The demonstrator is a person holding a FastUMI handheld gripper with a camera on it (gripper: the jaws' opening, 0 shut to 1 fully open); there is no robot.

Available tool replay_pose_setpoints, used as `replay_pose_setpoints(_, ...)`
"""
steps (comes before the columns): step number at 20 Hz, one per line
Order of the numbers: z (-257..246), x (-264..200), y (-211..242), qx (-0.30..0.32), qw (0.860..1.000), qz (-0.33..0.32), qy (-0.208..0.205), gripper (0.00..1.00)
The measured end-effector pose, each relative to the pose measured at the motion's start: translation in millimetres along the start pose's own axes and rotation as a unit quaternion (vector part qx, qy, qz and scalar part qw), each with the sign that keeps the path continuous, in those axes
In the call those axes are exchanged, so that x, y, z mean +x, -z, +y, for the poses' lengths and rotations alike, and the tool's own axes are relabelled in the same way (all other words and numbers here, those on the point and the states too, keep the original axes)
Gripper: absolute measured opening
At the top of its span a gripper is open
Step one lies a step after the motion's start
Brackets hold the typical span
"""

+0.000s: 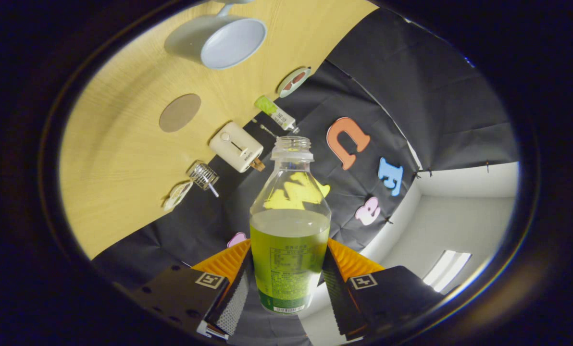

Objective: Take the bottle from table, then pour the juice into the cup, finally place the bottle on the coaster

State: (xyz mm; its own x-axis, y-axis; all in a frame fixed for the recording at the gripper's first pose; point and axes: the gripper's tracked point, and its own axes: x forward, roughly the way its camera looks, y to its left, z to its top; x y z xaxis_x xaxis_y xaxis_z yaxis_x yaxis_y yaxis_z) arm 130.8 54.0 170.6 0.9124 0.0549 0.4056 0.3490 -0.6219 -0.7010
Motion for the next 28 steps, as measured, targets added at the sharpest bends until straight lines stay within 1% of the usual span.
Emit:
replay_pose_setpoints(3, 1, 2, 2, 0.016, 1.000, 0.004, -0.005, 0.79)
replay_pose_setpoints(6, 13, 2, 4, 0.061, 0.997, 0.013, -0.034, 0.80)
replay_pose_setpoints(9, 16, 4, 10, 0.099, 0.994, 0.021, -0.047, 0.80)
replay_pose_setpoints(11, 23, 4, 13, 0.158, 0.984, 0.033, -0.071, 0.80)
replay_pose_setpoints(12, 26, 3, 10, 0.201, 0.975, 0.038, -0.085, 0.80)
replay_pose_setpoints(13, 30, 2, 9, 0.251, 0.961, 0.042, -0.104, 0.80)
replay_pose_setpoints(14, 33, 1, 7, 0.302, 0.944, 0.049, -0.123, 0.80)
replay_pose_setpoints(17, 36, -1, 0, 0.434, 0.883, 0.064, -0.168, 0.80)
replay_pose_setpoints(21, 22, 5, 4, 0.558, 0.808, 0.086, -0.171, 0.80)
replay_pose_setpoints(23, 17, 5, 3, 0.612, 0.766, 0.096, -0.172, 0.80)
replay_pose_setpoints(27, 11, 20, 7, 0.702, 0.683, 0.107, -0.170, 0.80)
replay_pose_setpoints(28, 12, 23, 7, 0.719, 0.665, 0.109, -0.170, 0.80)
